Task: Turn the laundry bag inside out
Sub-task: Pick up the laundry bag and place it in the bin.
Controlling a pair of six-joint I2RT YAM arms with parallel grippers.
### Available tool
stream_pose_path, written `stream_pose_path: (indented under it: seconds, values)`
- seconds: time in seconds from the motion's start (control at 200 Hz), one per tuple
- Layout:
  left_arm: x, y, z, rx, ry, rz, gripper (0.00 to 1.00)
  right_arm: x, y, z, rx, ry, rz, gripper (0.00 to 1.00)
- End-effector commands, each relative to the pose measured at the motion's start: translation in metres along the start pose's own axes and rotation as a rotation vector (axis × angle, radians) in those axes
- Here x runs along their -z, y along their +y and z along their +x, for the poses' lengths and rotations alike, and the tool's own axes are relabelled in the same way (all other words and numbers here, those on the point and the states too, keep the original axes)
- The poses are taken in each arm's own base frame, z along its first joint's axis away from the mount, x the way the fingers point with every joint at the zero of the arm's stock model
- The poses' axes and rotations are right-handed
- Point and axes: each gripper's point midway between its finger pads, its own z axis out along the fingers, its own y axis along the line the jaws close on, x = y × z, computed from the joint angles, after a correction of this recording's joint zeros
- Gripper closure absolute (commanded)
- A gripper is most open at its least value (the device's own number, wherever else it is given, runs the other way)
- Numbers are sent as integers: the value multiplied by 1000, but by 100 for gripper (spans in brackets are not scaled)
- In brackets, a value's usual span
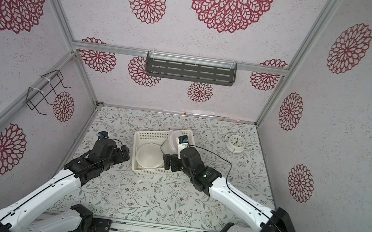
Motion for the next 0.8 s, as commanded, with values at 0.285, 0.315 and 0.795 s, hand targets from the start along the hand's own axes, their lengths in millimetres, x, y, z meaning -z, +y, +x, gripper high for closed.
stream_pose_path:
  seconds: [0.285, 0.315, 0.795]
  values:
    - [-56, -23, -6, -24, 111, 13, 13, -81, -28, -19, 20, 26, 291, 11]
    - [-61, -24, -5, -22, 123, 15, 15, -84, -29, -19, 15, 29, 297, 13]
    - [-108, -50, -7, -18, 161, 47, 64, -92, -48, -29, -32, -12, 357, 85]
